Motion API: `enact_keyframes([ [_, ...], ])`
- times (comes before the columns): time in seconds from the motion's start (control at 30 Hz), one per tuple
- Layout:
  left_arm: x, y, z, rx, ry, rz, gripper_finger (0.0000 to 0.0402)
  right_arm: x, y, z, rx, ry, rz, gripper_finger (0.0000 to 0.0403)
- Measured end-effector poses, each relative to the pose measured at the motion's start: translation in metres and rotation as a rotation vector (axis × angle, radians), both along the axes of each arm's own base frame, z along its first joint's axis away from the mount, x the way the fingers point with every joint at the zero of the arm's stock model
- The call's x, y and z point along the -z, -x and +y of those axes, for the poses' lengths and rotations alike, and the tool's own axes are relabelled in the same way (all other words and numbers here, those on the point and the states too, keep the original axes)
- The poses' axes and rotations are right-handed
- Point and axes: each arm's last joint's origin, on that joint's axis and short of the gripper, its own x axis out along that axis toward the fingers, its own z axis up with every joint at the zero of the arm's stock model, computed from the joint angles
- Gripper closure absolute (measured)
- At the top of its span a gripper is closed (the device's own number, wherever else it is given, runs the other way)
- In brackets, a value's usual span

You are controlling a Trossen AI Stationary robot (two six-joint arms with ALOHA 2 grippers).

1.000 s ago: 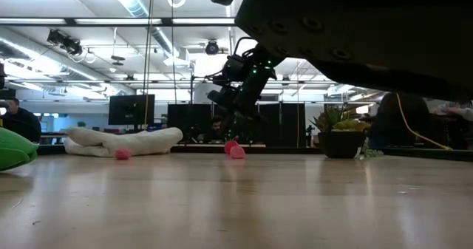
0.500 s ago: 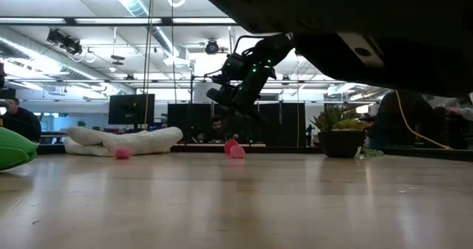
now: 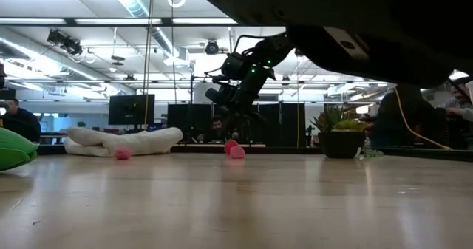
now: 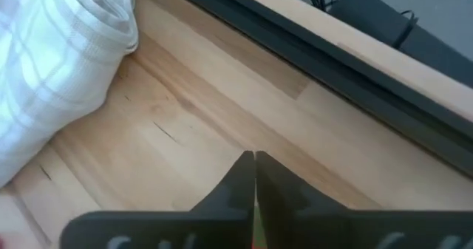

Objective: Pick and placing Produce into tupperware
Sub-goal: Put the strawberry into the white bin

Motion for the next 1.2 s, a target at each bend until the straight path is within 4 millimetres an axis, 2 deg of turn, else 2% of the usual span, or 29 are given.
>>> enact_keyframes([
  [0.13, 0.0, 0.0, 0.0, 0.0, 0.0, 0.0, 0.023, 0.001, 0.001, 0.001, -0.011, -0.001, 0.011, 0.0337],
  [0.4, 0.0, 0.0, 0.0, 0.017, -0.015, 0.007, 0.023, 0.002, 0.002, 0.001, -0.009, -0.004, 0.033, 0.0223],
  [0.53, 0.0, 0.0, 0.0, 0.019, -0.016, 0.007, 0.023, 0.002, 0.003, 0.001, -0.009, 0.008, 0.05, 0.0189],
  [0.67, 0.0, 0.0, 0.0, 0.019, -0.017, 0.007, 0.023, 0.007, 0.001, 0.001, -0.002, 0.004, 0.047, 0.0184],
  [0.83, 0.0, 0.0, 0.0, 0.019, -0.017, 0.007, 0.023, 0.03, -0.002, 0.003, -0.014, -0.111, 0.04, 0.0199],
  [1.2, 0.0, 0.0, 0.0, 0.018, -0.016, 0.007, 0.023, 0.028, -0.002, 0.004, 0.002, -0.128, 0.035, 0.0224],
])
